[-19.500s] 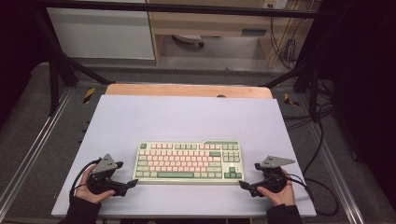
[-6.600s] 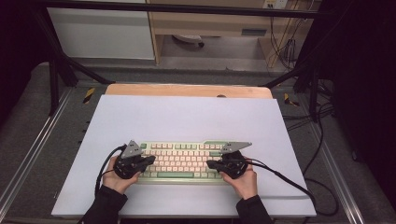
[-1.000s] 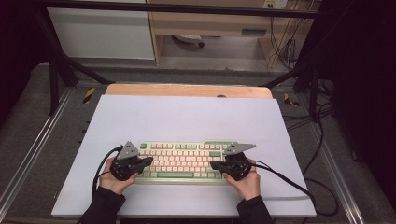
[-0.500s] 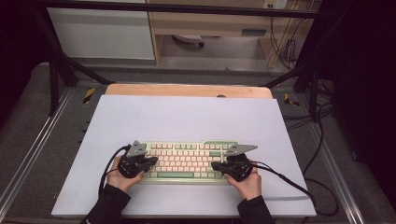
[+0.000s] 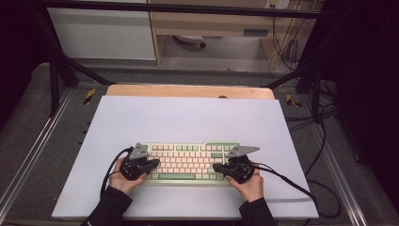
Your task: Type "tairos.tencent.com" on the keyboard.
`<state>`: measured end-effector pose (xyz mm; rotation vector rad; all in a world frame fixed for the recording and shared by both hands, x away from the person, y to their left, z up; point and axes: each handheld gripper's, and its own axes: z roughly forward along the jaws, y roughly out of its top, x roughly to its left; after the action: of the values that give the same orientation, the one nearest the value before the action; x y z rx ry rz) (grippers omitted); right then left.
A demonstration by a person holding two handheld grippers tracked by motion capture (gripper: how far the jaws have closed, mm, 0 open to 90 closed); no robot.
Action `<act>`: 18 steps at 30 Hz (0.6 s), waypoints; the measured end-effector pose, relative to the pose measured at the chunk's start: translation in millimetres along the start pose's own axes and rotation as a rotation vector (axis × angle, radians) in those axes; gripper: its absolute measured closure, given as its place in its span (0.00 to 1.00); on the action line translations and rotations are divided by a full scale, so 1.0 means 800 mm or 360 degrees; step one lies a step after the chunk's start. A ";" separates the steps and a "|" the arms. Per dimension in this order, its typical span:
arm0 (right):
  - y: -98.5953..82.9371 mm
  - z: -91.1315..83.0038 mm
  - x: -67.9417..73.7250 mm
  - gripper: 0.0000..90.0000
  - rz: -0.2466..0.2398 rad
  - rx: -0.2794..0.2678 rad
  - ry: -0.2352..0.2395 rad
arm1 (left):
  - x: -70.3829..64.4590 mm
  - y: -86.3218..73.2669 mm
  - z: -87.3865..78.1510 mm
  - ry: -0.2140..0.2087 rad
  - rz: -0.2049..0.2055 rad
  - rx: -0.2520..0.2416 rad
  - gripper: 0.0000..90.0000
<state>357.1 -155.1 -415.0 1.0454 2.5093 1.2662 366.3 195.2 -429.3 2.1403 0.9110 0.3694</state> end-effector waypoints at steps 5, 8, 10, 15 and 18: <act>0.000 0.000 0.000 1.00 0.0000 0.0001 0.0000 | -0.002 0.000 -0.002 -0.0002 0.0009 -0.0009 1.00; 0.000 0.000 0.000 1.00 -0.0001 -0.0004 0.0001 | -0.003 0.002 -0.007 -0.0012 0.0016 -0.0026 1.00; 0.000 0.000 0.000 1.00 -0.0002 -0.0007 -0.0001 | -0.004 0.002 -0.009 -0.0016 0.0018 -0.0027 1.00; 0.001 -0.002 0.000 1.00 -0.0006 -0.0013 0.0002 | -0.004 0.001 -0.012 -0.0017 0.0018 -0.0030 1.00; 0.001 -0.002 0.001 1.00 0.0000 -0.0021 0.0001 | -0.002 0.000 -0.015 -0.0014 0.0013 -0.0038 1.00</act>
<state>356.3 -155.5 -413.0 1.0422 2.4978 1.2816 358.6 200.6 -421.1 2.1228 0.8889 0.3726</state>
